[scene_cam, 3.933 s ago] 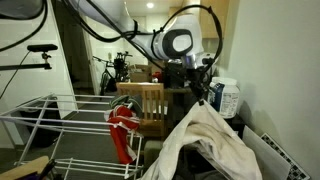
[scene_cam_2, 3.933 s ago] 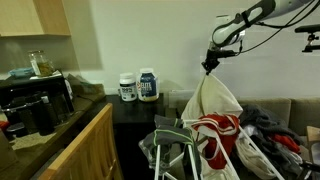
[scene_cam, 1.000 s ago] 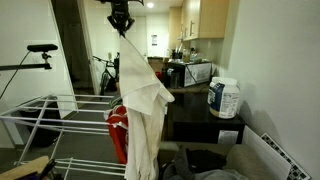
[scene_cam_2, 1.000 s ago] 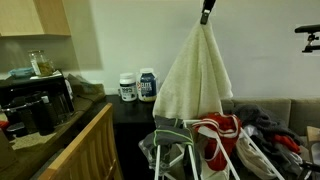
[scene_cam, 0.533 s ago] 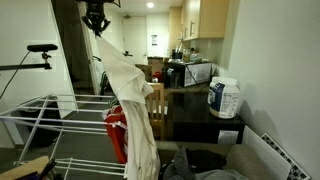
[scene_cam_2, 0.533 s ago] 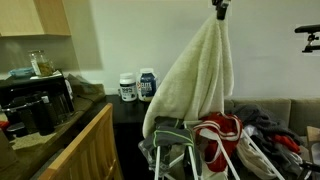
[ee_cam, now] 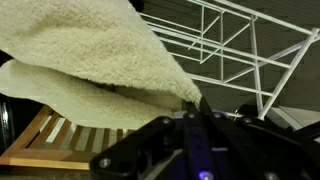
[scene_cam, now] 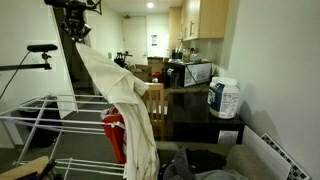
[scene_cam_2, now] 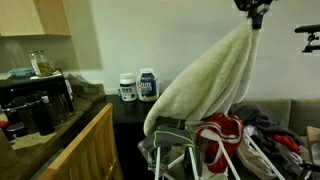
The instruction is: Cover the Ironing board stand with a towel
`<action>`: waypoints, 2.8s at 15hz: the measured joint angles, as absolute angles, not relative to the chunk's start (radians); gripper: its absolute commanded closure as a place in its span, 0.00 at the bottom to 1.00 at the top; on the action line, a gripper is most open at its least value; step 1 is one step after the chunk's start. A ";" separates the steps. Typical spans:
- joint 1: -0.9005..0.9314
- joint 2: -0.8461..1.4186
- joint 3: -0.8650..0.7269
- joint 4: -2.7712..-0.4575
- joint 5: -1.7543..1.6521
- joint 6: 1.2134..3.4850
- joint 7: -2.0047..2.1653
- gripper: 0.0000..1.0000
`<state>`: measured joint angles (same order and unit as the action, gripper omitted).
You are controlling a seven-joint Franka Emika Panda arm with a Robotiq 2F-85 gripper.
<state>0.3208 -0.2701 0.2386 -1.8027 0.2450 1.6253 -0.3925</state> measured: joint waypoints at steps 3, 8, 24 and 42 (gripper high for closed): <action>0.352 -0.320 0.259 -1.858 0.245 1.612 -0.393 0.99; 0.407 -0.384 0.303 -1.952 0.245 1.617 -0.393 0.99; 0.439 -0.364 0.527 -2.001 0.186 1.963 0.089 0.99; 0.386 -0.155 0.677 -1.834 -0.047 1.883 0.508 0.99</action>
<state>0.3856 -0.1548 0.6766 -1.8338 -0.0467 1.8829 0.5082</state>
